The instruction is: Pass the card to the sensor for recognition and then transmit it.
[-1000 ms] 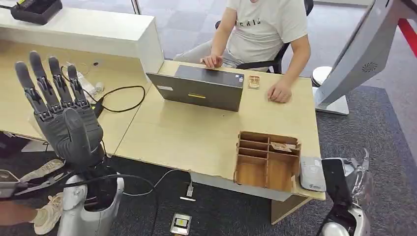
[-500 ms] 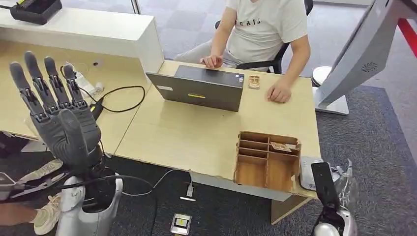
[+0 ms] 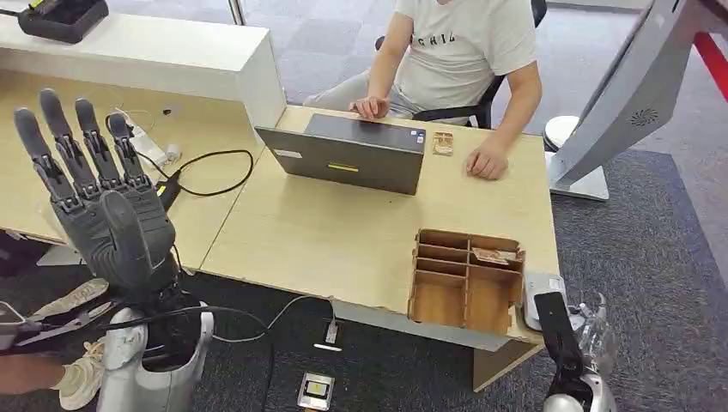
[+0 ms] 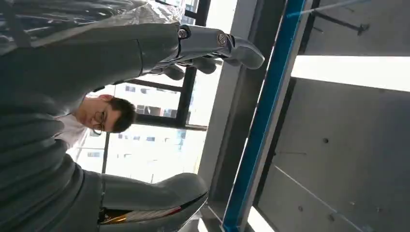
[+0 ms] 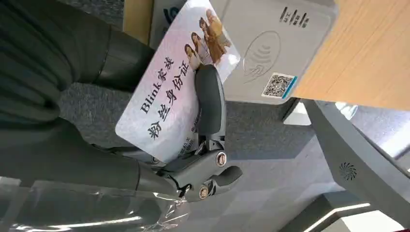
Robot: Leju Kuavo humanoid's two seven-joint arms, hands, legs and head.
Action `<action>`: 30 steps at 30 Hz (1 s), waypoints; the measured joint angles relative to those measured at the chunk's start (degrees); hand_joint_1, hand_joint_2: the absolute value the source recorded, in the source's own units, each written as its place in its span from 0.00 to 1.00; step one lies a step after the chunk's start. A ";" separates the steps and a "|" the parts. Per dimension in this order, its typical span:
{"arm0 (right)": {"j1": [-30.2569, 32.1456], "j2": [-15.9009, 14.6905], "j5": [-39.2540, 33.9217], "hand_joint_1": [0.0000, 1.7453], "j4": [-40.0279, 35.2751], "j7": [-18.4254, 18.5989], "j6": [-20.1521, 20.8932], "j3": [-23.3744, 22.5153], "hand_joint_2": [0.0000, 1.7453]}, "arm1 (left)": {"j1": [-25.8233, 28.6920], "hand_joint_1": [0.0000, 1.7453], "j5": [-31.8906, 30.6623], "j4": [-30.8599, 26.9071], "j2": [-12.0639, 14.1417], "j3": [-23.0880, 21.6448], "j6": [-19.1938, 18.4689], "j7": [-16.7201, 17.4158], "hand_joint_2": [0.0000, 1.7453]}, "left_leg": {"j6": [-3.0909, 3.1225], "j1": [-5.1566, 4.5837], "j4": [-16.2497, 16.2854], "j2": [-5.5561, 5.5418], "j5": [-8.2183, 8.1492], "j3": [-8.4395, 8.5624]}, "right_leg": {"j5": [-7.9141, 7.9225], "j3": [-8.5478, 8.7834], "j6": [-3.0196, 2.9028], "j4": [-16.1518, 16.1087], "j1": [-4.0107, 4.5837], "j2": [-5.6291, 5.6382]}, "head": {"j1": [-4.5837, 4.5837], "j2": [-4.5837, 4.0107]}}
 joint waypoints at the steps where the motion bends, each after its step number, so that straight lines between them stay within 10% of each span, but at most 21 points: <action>1: -0.06 0.06 0.06 1.00 0.39 -0.13 0.09 0.02 1.00 | -0.01 0.00 -0.02 0.00 0.02 0.00 -0.02 0.00 1.00 | 0.00 0.00 0.00 0.00 0.00 0.00 | 0.00 0.00 0.00 0.00 0.00 0.00 | 0.00 0.00; 30: -3.33 0.33 5.46 1.00 0.33 1.68 -1.83 1.18 1.00 | -0.48 0.00 0.66 0.04 0.35 -0.06 -1.38 0.02 1.00 | 0.00 -0.01 0.01 0.05 0.01 0.35 | 0.02 0.36 0.01 -0.01 -0.01 0.04 | 0.02 0.00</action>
